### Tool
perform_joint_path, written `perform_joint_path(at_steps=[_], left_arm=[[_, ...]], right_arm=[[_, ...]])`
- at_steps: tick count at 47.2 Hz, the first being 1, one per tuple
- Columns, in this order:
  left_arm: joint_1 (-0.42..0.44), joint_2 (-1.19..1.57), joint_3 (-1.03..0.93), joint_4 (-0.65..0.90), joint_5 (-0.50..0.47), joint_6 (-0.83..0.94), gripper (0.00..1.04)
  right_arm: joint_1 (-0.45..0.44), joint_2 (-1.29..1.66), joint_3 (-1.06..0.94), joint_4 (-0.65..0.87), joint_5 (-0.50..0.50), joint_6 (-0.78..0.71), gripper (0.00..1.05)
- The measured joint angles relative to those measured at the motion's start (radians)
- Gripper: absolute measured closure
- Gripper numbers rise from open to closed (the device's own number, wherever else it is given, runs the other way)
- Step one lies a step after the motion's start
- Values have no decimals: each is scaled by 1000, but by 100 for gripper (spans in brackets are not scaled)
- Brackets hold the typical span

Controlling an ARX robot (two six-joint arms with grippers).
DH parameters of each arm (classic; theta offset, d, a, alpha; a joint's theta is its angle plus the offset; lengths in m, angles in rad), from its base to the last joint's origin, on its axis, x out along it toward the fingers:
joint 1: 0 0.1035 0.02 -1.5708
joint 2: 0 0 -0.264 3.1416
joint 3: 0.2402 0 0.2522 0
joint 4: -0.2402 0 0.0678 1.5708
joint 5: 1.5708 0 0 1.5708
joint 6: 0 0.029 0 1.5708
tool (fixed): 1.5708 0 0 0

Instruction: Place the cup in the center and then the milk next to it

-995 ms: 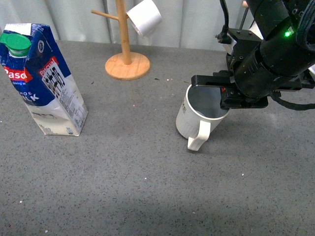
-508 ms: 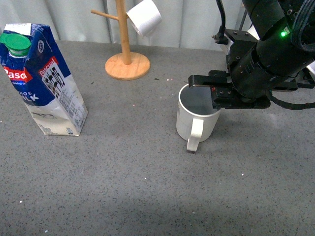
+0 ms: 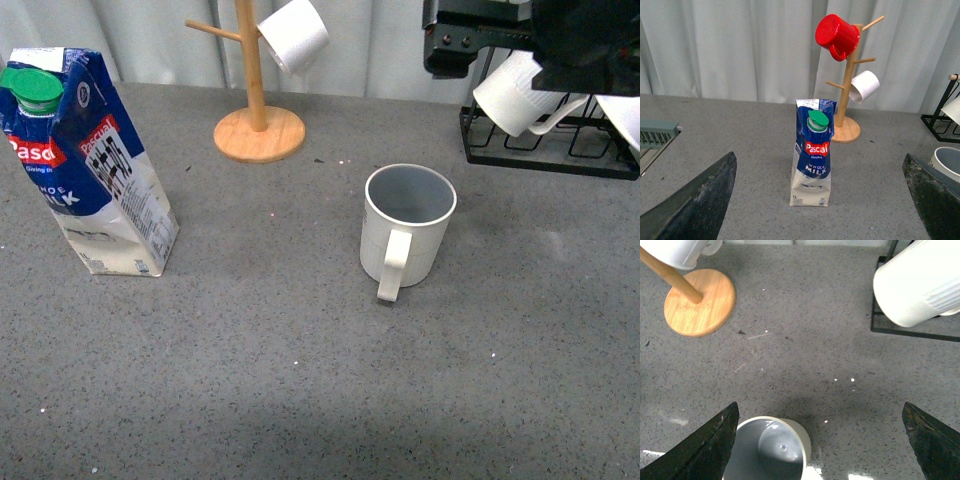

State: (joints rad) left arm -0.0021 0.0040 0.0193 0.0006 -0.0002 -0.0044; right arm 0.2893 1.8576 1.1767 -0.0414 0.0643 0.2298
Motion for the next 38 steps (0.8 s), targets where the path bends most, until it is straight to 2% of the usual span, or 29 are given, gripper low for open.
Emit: perform_joint_path(at_steps=[5, 7, 8, 9, 10, 12, 16, 21, 27, 38], left_arm=[[0, 0, 0, 0, 0, 0, 7], [0, 0, 0, 0, 0, 0, 7], [0, 0, 0, 0, 0, 0, 7], [0, 0, 0, 0, 1, 0, 7], [0, 0, 0, 0, 1, 0, 7], [0, 0, 0, 0, -1, 0, 7], [0, 0, 0, 0, 0, 0, 7], [0, 0, 0, 0, 0, 0, 7], [0, 0, 0, 0, 0, 0, 7], [0, 0, 0, 0, 0, 0, 7]], right_arm=[[-8, -6, -6, 5, 12, -6, 9], [-8, -4, -90, 231, 105, -61, 16], [-11, -5, -158, 407, 158, -101, 22], [-13, -7, -207, 519, 174, -119, 25], [-21, -16, -284, 668, 175, -151, 31], [-36, -44, -398, 868, 169, -182, 40], [-70, -148, -551, 1095, 149, -209, 58], [-114, -277, -686, 1148, 116, -223, 81], [-139, -321, -801, 1199, 85, -226, 102], [-183, -480, -956, 1183, 42, -230, 104]])
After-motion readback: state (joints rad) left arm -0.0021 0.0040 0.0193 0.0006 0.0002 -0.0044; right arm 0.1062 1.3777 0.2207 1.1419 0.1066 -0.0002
